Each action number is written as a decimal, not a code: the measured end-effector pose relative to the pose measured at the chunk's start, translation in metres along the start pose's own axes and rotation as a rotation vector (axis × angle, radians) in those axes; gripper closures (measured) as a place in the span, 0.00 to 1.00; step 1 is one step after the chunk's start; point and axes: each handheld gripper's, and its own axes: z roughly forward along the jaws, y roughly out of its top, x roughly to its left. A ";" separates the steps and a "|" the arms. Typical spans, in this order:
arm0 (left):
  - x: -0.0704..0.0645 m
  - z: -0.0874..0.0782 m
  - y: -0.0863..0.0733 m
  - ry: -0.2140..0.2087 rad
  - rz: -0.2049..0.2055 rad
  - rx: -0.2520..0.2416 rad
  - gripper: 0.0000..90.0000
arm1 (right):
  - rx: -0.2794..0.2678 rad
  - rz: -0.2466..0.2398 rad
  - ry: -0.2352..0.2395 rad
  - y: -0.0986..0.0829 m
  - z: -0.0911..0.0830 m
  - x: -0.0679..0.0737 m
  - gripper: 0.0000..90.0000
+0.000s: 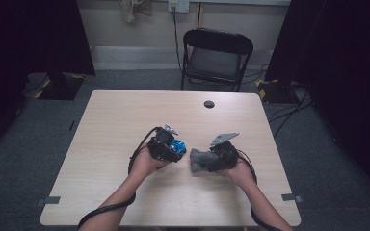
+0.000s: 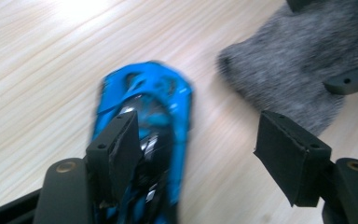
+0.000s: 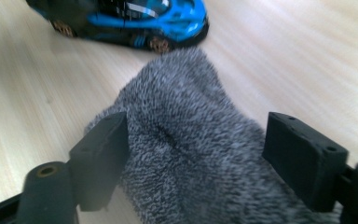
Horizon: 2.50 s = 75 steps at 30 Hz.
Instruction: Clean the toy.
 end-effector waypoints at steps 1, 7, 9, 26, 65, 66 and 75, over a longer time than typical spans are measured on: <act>0.003 0.000 -0.002 -0.001 -0.005 0.002 0.33 | 0.017 -0.003 -0.005 -0.001 0.003 0.000 0.28; 0.015 0.006 -0.007 0.023 0.000 0.008 0.30 | 0.029 0.010 -0.016 -0.008 0.013 -0.001 0.33; 0.017 0.010 -0.006 0.004 0.013 -0.002 0.27 | 0.023 0.023 -0.022 -0.010 0.014 -0.002 0.36; 0.023 0.045 0.004 -0.021 0.050 0.043 0.19 | -0.020 0.078 -0.034 -0.017 0.016 -0.004 0.41; 0.019 0.059 0.009 0.020 0.092 0.088 0.26 | -0.035 0.089 -0.034 -0.019 0.016 -0.005 0.44; 0.019 0.059 0.008 0.020 0.096 0.087 0.26 | -0.033 0.090 -0.033 -0.019 0.016 -0.005 0.44; 0.025 0.051 0.003 -0.007 0.084 0.112 0.21 | -0.024 0.091 -0.032 -0.017 0.016 -0.006 0.44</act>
